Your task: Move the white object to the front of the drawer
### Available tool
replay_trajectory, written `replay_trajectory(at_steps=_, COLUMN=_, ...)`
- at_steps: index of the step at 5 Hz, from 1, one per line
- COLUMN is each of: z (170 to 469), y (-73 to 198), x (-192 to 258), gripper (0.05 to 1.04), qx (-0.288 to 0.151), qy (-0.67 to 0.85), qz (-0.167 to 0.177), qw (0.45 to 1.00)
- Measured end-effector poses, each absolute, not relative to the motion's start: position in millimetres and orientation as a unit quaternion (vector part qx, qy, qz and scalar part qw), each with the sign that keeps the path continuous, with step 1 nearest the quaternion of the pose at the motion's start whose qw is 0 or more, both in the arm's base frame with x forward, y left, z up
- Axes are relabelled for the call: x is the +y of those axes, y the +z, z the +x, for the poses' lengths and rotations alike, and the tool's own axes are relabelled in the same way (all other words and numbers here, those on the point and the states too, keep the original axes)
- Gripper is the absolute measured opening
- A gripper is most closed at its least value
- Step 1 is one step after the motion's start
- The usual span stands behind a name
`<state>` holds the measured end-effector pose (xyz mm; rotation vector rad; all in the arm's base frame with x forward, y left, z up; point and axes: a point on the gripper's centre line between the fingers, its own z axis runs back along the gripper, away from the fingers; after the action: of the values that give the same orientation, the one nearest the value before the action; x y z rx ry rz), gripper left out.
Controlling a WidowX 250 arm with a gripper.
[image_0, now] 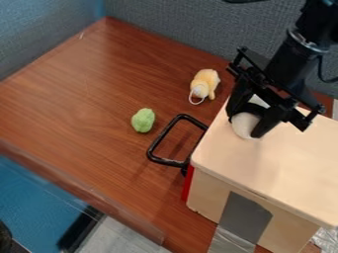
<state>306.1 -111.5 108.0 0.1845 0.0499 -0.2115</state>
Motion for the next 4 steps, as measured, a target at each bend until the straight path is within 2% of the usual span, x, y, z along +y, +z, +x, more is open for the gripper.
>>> replay_trajectory(at_steps=1, z=311.2, y=108.2, x=-94.9, gripper=0.479, qx=0.030, qy=-0.090, qz=0.082, qw=0.992)
replay_trajectory(at_steps=3, z=327.4, y=111.3, x=-16.6, gripper=0.478, qx=0.030, qy=-0.022, qz=0.075, qw=0.997)
replay_trajectory(at_steps=4, z=337.6, y=110.3, x=15.0, gripper=0.478, qx=0.004, qy=-0.006, qz=0.070, qw=0.997)
